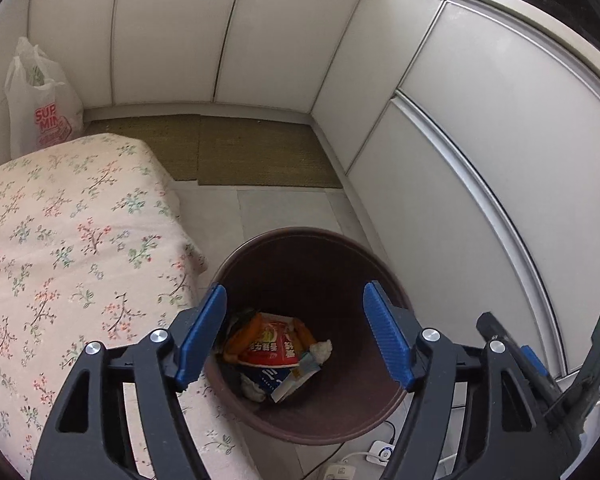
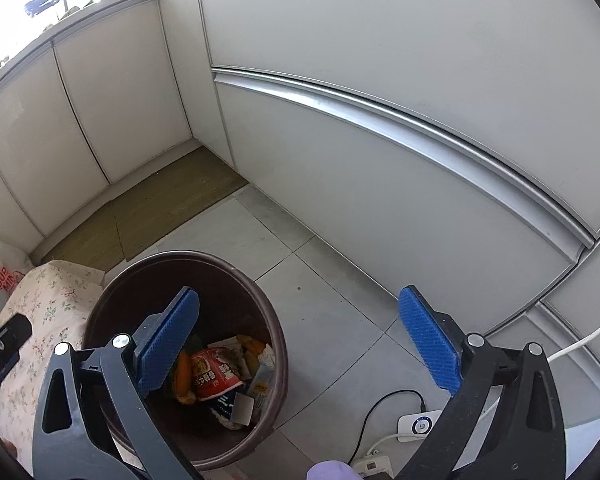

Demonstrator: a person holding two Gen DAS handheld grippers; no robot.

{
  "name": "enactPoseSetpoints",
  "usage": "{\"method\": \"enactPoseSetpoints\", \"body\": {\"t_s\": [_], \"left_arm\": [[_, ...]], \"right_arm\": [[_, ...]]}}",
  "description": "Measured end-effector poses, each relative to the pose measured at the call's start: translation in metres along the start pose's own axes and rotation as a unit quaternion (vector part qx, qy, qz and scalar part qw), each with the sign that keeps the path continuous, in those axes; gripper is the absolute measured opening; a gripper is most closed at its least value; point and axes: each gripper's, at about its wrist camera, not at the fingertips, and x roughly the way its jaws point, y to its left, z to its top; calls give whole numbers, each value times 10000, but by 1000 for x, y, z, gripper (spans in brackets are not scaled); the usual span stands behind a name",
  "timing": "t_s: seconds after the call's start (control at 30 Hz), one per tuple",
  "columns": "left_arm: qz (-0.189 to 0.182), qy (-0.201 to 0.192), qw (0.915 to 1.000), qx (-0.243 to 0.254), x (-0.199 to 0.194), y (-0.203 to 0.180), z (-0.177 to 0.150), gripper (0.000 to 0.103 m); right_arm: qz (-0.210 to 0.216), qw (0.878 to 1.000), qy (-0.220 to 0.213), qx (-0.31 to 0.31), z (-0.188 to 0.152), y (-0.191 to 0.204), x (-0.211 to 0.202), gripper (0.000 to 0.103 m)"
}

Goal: Collect trash
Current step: 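Move both tools back over the table toward the bottle and cup, then grasp the clear plastic bottle with the left tool while the right grasps the white paper cup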

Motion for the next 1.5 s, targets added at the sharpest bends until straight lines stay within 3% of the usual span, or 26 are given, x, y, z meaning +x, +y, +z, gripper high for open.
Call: {"method": "enactPoseSetpoints", "body": {"t_s": [0.13, 0.33, 0.43, 0.53, 0.63, 0.7, 0.8, 0.83, 0.97, 1.07, 1.17, 1.23, 1.37, 1.4, 1.5], "left_arm": [[339, -47, 9994, -107, -22, 44, -19, 70], [1418, -488, 9885, -204, -91, 142, -49, 70], [1890, -555, 9779, -702, -128, 202, -63, 76], [2090, -511, 9597, -1807, -165, 274, -85, 77], [2013, -489, 9168, -3415, -193, 344, -123, 82], [1892, -455, 8749, -4435, -197, 384, -152, 82], [2036, -455, 8161, -5390, -193, 425, -180, 82], [2111, -521, 8023, -5559, -191, 433, -183, 82], [2549, -658, 7875, -5573, -182, 449, -168, 82], [2755, -518, 7695, -5739, -172, 459, -162, 82], [2747, -311, 7661, -5802, -160, 469, -164, 82], [2715, -232, 7735, -5723, -154, 470, -165, 82], [2318, -284, 8128, -5336, -152, 471, -167, 73], [2112, -321, 8269, -5202, -153, 471, -167, 65], [1705, -279, 8573, -4851, -162, 463, -166, 65]], "right_arm": [[144, 9995, 8, -271, -3, 26, -2, 96], [289, 9936, 11, -1094, -19, 88, -10, 96], [465, 9888, -76, -1413, -27, 121, -20, 96], [679, 9832, -182, -1685, -35, 153, -33, 96], [946, 9759, -240, -1954, -46, 187, -48, 96], [1097, 9708, -268, -2115, -55, 208, -57, 96], [1311, 9624, -230, -2368, -69, 236, -68, 96], [1376, 9592, -221, -2459, -74, 244, -71, 96], [1533, 9456, -312, -2852, -90, 268, -83, 96], [1559, 9375, -344, -3093, -101, 280, -86, 96], [1632, 9304, -270, -3272, -110, 293, -83, 96], [1680, 9254, -222, -3391, -116, 299, -82, 96], [1997, 9130, 125, -3555, -131, 317, -78, 96], [2128, 9088, 253, -3579, -136, 321, -76, 96], [2761, 8848, 917, -3640, -155, 339, -70, 96]]}}
